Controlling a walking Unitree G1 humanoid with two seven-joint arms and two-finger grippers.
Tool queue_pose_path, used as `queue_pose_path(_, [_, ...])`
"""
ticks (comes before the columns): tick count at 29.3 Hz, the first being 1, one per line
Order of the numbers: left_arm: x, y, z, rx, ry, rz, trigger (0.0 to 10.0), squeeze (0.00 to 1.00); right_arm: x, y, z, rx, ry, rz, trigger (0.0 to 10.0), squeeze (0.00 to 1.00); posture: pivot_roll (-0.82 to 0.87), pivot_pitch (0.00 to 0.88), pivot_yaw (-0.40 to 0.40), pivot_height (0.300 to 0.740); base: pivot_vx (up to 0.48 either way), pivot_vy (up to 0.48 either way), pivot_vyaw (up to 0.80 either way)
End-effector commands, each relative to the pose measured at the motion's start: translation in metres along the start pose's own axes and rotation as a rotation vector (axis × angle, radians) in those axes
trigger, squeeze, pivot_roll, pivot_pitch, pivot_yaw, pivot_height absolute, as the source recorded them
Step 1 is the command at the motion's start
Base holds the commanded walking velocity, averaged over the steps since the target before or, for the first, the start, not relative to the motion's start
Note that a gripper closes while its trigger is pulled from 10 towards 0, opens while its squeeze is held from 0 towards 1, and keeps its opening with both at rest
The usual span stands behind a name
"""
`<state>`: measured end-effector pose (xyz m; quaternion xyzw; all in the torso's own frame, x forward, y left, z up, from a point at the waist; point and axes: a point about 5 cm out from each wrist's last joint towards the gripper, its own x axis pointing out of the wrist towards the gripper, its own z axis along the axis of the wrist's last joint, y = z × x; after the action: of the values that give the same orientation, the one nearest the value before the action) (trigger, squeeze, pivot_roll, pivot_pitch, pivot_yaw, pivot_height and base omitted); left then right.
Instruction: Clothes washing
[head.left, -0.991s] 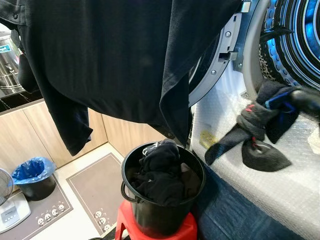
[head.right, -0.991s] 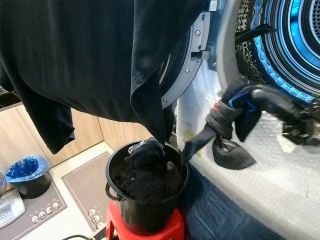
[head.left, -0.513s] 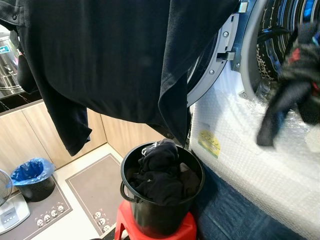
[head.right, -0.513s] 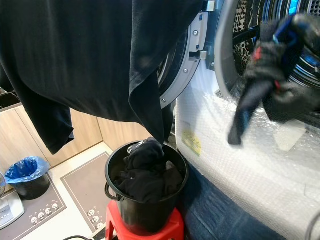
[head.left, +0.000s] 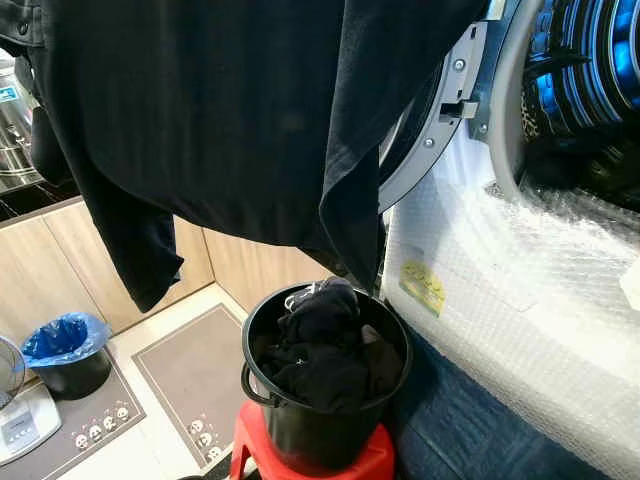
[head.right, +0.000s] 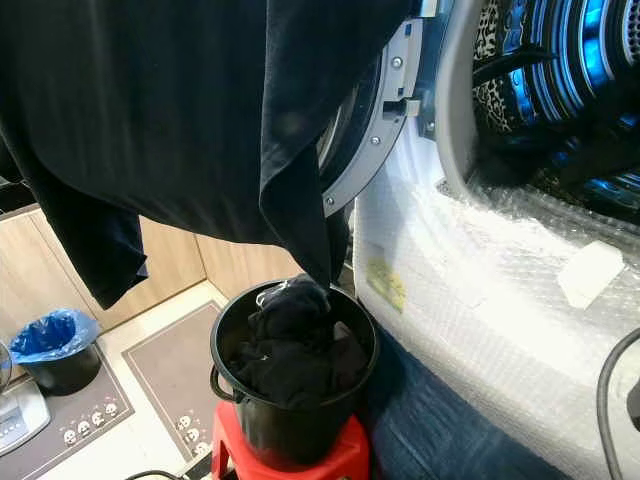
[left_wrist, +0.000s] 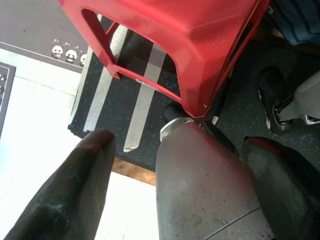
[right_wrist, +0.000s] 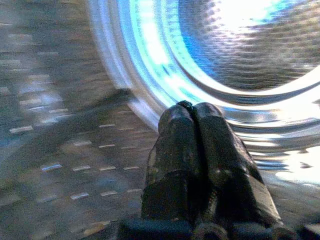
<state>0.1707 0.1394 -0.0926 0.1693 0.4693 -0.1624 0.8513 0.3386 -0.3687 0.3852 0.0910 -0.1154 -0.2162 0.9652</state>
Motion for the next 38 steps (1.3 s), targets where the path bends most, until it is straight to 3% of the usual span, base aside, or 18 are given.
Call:
queue_pose_path(1, [-0.002, -0.002, -0.013, 0.002, 0.058, -0.008, 10.0, 0.00, -0.001, -0.013, 0.020, -0.026, -0.064, -0.170, 10.0, 0.00, -0.09, 0.000, -0.004, 0.740, 0.000, 0.000, 0.00])
queue_pose_path(9, [-0.002, -0.002, -0.013, 0.003, 0.056, -0.007, 10.0, 0.00, -0.006, -0.044, 0.020, -0.107, -0.072, -0.538, 10.0, 0.00, -0.09, 0.000, -0.008, 0.740, 0.000, 0.000, 0.00])
queue_pose_path(12, [-0.002, -0.002, -0.012, 0.005, 0.056, -0.007, 10.0, 0.00, -0.005, -0.040, 0.021, -0.139, -0.084, -0.522, 10.0, 0.00, -0.09, 0.000, -0.007, 0.740, 0.000, 0.000, 0.00])
queue_pose_path(13, [-0.002, -0.002, -0.012, 0.006, 0.055, -0.007, 10.0, 0.00, -0.004, -0.037, 0.021, -0.142, -0.082, -0.505, 10.0, 1.00, -0.09, 0.000, -0.007, 0.740, 0.000, 0.000, 0.00])
queue_pose_path(18, [-0.001, -0.002, -0.011, 0.014, 0.054, -0.008, 10.0, 0.00, -0.001, -0.024, 0.022, -0.158, -0.085, -0.468, 10.0, 1.00, -0.09, 0.000, -0.004, 0.740, 0.000, 0.000, 0.00])
queue_pose_path(28, [-0.002, -0.003, -0.013, 0.017, 0.057, -0.011, 10.0, 0.00, 0.001, -0.017, 0.025, -0.163, -0.097, -0.427, 10.0, 1.00, -0.09, 0.000, -0.006, 0.740, 0.000, 0.000, 0.00])
queue_pose_path(38, [-0.002, -0.001, -0.014, 0.011, 0.061, -0.005, 10.0, 0.00, 0.004, -0.002, 0.013, -0.037, -0.117, -0.198, 10.0, 1.00, -0.09, 0.000, -0.001, 0.740, 0.000, 0.000, 0.00])
